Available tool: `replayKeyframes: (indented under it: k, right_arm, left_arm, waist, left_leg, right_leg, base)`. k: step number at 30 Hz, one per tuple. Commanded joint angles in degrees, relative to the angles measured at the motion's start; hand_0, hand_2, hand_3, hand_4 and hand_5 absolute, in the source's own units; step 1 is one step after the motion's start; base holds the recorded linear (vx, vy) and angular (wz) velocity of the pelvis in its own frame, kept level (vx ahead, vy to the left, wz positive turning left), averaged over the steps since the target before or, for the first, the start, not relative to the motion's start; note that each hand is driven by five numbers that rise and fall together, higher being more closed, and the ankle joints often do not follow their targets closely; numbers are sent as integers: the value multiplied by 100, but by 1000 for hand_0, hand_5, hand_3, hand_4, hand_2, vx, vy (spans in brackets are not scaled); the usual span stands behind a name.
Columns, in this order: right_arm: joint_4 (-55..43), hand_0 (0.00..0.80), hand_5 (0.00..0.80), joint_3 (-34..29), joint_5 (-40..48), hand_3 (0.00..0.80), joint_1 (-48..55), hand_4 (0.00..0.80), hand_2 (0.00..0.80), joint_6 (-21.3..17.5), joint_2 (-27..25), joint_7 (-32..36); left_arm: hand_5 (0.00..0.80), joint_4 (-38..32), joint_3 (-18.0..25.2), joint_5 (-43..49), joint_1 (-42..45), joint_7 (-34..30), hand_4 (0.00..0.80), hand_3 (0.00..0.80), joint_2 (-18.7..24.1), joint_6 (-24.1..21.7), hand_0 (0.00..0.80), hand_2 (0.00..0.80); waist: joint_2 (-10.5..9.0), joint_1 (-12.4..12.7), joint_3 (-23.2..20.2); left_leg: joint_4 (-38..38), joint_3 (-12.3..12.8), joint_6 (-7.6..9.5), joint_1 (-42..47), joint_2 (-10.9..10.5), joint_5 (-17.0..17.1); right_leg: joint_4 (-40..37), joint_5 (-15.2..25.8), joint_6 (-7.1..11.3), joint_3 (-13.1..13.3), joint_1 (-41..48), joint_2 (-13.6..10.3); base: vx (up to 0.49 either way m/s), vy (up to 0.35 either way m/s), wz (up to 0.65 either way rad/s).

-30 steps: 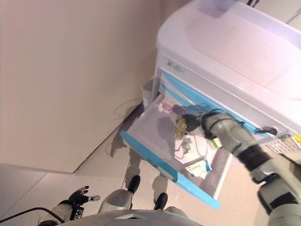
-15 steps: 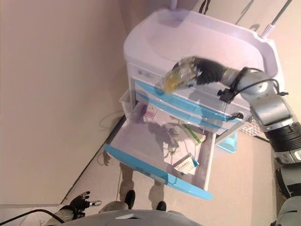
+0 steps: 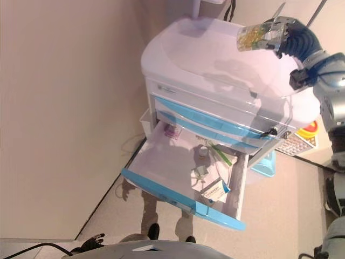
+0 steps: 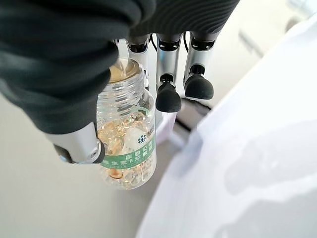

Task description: Open the drawer and pick up the medicine

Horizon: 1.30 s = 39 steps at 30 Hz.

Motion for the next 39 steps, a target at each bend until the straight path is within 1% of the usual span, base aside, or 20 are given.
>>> replayKeyframes:
  k: [1, 3, 4, 5, 7, 9, 11, 14, 18, 23, 28, 32, 39]
  right_arm:
    - [247, 800, 800, 493, -186, 800, -998, 800, 800, -102, -373, -501]
    - [495, 800, 800, 759, -332, 800, -1276, 800, 800, 2, -382, -619]
    - [732, 800, 800, 979, -590, 800, -1507, 800, 800, 122, -404, -668]
    - [844, 800, 800, 1109, -639, 800, -1642, 800, 800, 158, -405, -671]
    - [1315, 800, 800, 1461, -1111, 800, -2014, 800, 800, 198, -425, -628]
    - [1591, 800, 800, 1752, -1382, 800, -2281, 800, 800, 258, -424, -582]
    - [1881, 800, 800, 2047, -1847, 800, -2533, 800, 800, 311, -428, -526]
    - [2235, 800, 800, 2450, -2227, 800, -2870, 800, 800, 462, -416, -338]
    - [2437, 800, 800, 2788, -2644, 800, -3096, 800, 800, 595, -433, -91]
    - [2609, 800, 800, 3165, -3209, 800, -3183, 800, 800, 645, -478, 409]
    - [2622, 800, 800, 3270, -3459, 800, -3093, 800, 800, 671, -497, 704]
    - [2630, 800, 800, 3217, -3585, 800, -2941, 800, 800, 690, -433, 737]
    - [2660, 800, 800, 3043, -3825, 800, -2575, 800, 800, 607, -288, 735]
  left_arm:
    - [0, 255, -312, -8, -165, -3, 0, 0, 176, -4, 0, 0]
    - [0, 222, -352, -34, -176, 2, 0, 0, 191, 3, 0, 0]
    - [0, 184, -394, -60, -182, -2, 0, 0, 225, 16, 0, 0]
    - [0, 171, -394, -62, -189, -2, 0, 0, 215, 26, 0, 0]
    - [0, 134, -444, -83, -192, -8, 0, 0, 250, 49, 0, 0]
    - [0, 120, -465, -106, -189, -4, 0, 0, 260, 58, 0, 0]
    - [0, 87, -495, -124, -188, -16, 0, 0, 298, 92, 0, 0]
    - [0, 77, -508, -159, -180, -13, 0, 0, 351, 95, 0, 0]
    - [0, 36, -488, -199, -158, 0, 0, 0, 394, 131, 0, 0]
    - [0, -15, -446, -213, -85, 6, 0, 0, 452, 97, 0, 0]
    - [0, -59, -410, -203, -62, -8, 0, 0, 512, 32, 0, 0]
    - [0, -130, -422, -225, -128, -31, 0, 0, 581, -26, 0, 0]
    - [0, -284, -536, -295, -255, -17, 0, 0, 648, -81, 0, 0]
  waist:
    - [-116, 341, -184]
    - [-125, 390, -170]
    - [-144, 456, -157]
    - [-134, 465, -147]
    - [-152, 554, -134]
    - [-158, 604, -121]
    - [-176, 674, -97]
    - [-213, 761, -55]
    - [-248, 822, -5]
    - [-282, 886, 72]
    - [-312, 930, 158]
    - [-317, 968, 300]
    - [-285, 1030, 480]
  left_leg:
    - [100, -30, -191, 61, -39, -634]
    - [107, -70, -197, 47, -48, -625]
    - [112, -109, -203, 40, -53, -618]
    - [112, -125, -204, 41, -56, -616]
    - [117, -191, -201, 39, -71, -609]
    - [117, -237, -197, 35, -81, -599]
    - [121, -286, -198, 15, -84, -579]
    - [111, -355, -194, -19, -92, -554]
    - [106, -410, -190, -59, -101, -535]
    - [100, -450, -186, -127, -100, -496]
    - [103, -474, -183, -194, -97, -473]
    - [105, -497, -169, -272, -94, -451]
    - [107, -542, -153, -375, -90, -414]
  right_leg:
    - [442, -274, 185, -196, -52, -58]
    - [434, -276, 180, -226, -43, -59]
    - [428, -277, 178, -267, -27, -64]
    - [425, -278, 178, -282, -19, -65]
    - [428, -288, 174, -339, 2, -74]
    - [422, -289, 171, -365, 17, -74]
    - [430, -292, 167, -409, 20, -77]
    - [430, -291, 163, -449, 6, -70]
    - [425, -293, 161, -474, -10, -66]
    - [439, -293, 159, -515, -59, -73]
    - [467, -300, 157, -538, -118, -78]
    - [517, -302, 155, -548, -209, -80]
    - [541, -294, 161, -568, -297, -91]
  base:
    - [7, -3, 12]
    - [8, -3, 10]
    - [13, -2, 12]
    - [23, 3, 13]
    - [32, 10, 18]
    - [33, 9, 14]
    - [30, 9, 12]
    - [17, 4, 17]
    - [14, 5, 11]
    - [5, 15, 9]
    - [-1, 6, 5]
    - [-35, -8, 6]
    - [-14, -7, 5]
